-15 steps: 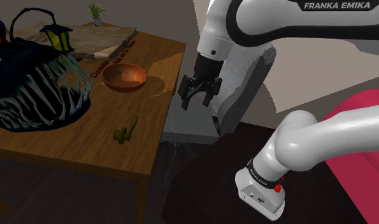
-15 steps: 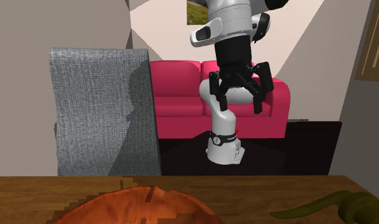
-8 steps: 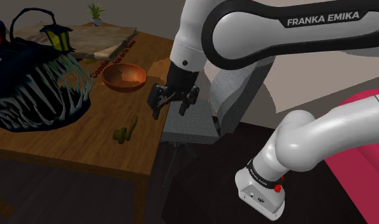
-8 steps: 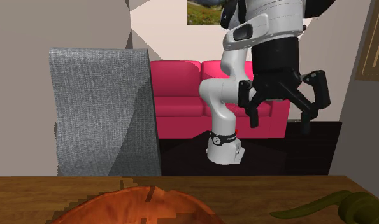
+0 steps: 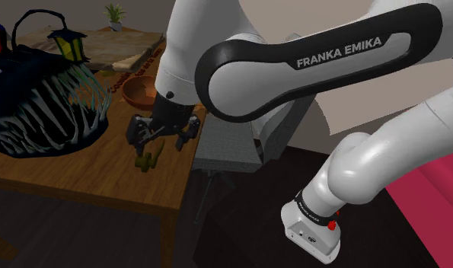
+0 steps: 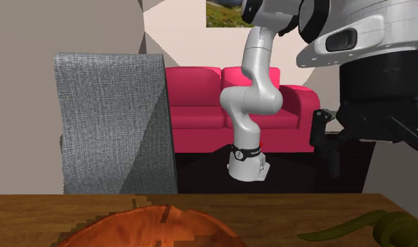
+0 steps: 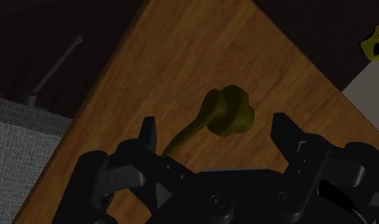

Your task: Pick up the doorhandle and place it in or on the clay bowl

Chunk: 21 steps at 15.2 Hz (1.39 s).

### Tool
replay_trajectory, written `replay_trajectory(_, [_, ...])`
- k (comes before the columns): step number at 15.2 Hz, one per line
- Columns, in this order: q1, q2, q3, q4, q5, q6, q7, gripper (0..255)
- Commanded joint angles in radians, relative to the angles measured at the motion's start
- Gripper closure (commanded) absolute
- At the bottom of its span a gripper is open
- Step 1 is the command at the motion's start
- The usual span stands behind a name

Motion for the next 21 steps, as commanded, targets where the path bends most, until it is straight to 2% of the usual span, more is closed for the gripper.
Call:
replay_trajectory(1, [-0.016,0.049,0.043,0.035,-0.042,0.039,0.057,0])
replay_trajectory(9, [-0.037,0.141,0.086,0.005,-0.097,0.152,0.099,0])
replay_trajectory(16, [-0.036,0.141,0.086,0.005,-0.097,0.151,0.099,0])
replay_trajectory(17, [-0.036,0.141,0.086,0.005,-0.097,0.151,0.099,255])
replay_trajectory(21, [-0.036,0.141,0.086,0.005,-0.097,0.151,0.099,255])
